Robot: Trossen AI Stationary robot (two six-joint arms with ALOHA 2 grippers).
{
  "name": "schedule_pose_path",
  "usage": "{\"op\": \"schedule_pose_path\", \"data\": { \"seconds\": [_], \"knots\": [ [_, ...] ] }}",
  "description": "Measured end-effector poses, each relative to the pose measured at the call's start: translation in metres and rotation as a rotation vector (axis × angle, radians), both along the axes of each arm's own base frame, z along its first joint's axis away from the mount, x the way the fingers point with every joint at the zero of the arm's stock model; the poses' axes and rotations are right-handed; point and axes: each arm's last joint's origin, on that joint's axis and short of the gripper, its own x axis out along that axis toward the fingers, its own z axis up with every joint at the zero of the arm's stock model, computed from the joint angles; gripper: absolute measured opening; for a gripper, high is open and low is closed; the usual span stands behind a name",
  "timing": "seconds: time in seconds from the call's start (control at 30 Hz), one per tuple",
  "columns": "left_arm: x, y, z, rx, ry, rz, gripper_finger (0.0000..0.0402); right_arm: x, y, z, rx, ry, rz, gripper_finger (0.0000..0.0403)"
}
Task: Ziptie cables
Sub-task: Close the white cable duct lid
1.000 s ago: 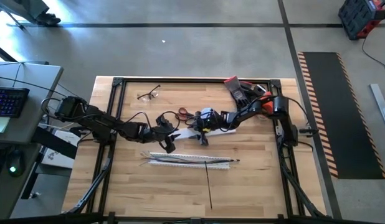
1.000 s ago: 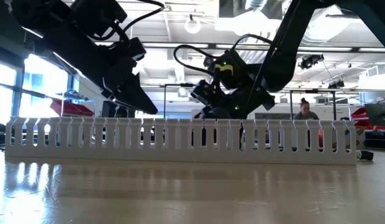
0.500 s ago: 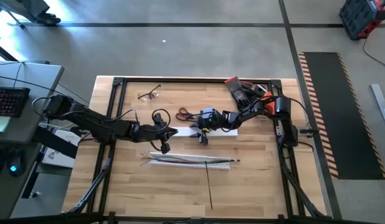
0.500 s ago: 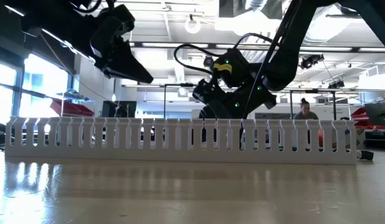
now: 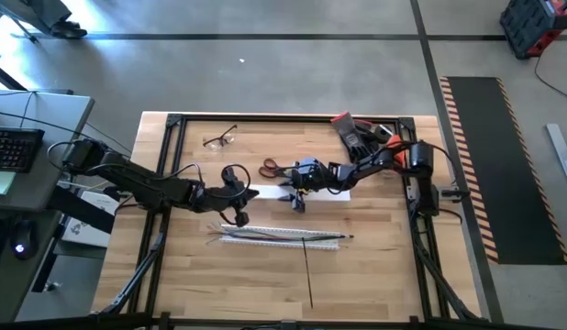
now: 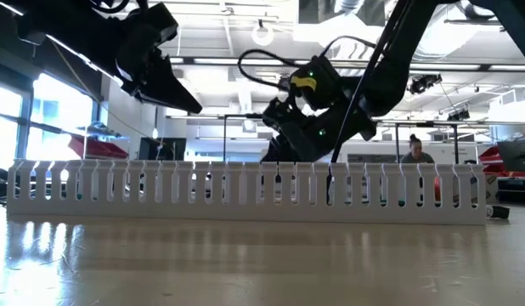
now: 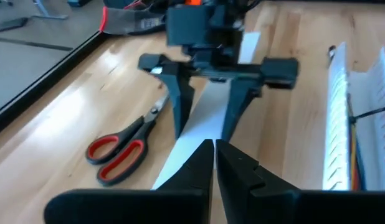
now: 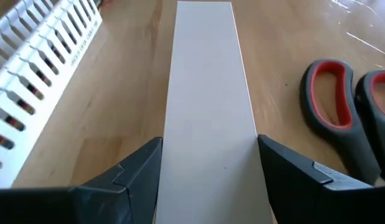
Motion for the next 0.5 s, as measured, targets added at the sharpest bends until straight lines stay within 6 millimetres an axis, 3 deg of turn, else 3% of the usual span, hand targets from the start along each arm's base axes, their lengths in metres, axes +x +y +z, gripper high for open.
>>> {"op": "schedule_pose_path", "data": {
  "seconds": [0.23,0.5],
  "knots": [
    [-0.015,0.005,0.008,0.039,0.034,0.083,0.0,-0.001,0.021,0.025,-0.062,-0.006,-0.048,0.0216],
    [-0.053,0.008,0.041,0.06,-0.051,0.128,0.0,0.005,0.062,0.051,-0.059,-0.003,-0.021,0.0215]
  ]
}}
